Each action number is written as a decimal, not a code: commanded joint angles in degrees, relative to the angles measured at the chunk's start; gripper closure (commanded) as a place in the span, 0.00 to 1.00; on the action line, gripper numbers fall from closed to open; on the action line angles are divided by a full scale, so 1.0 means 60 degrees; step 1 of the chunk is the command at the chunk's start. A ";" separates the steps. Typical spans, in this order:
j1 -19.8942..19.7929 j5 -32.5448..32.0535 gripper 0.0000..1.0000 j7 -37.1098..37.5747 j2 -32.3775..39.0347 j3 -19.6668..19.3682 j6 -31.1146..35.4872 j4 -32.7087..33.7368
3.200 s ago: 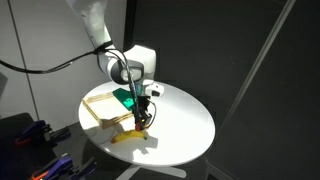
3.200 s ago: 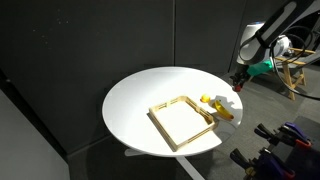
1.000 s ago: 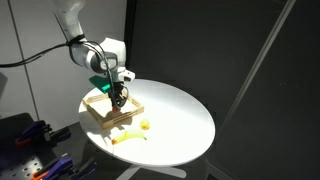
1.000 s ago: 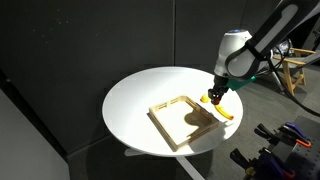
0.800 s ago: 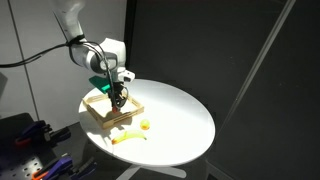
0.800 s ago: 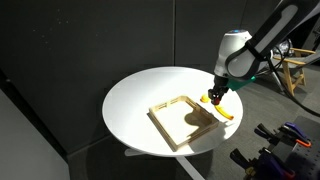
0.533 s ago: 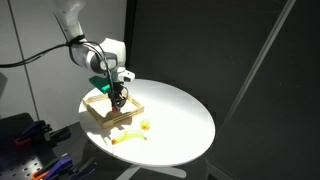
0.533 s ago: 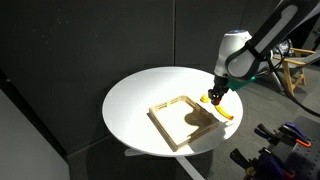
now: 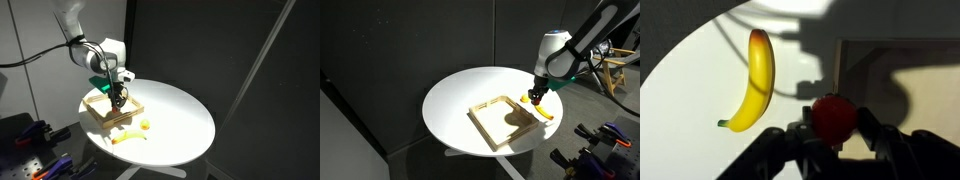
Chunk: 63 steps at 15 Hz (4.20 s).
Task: Put the red fruit in the crate
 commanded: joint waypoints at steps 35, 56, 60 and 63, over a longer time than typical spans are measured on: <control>0.0967 -0.0002 0.76 0.0435 0.2151 0.0816 -0.0190 0.1925; 0.1179 -0.0053 0.00 0.0445 0.0761 0.0476 -0.1223 0.1405; 0.1061 -0.0130 0.00 0.0493 -0.0279 0.0543 -0.1980 0.1134; 0.0932 -0.0160 0.00 0.0548 -0.1069 0.0602 -0.2601 0.0914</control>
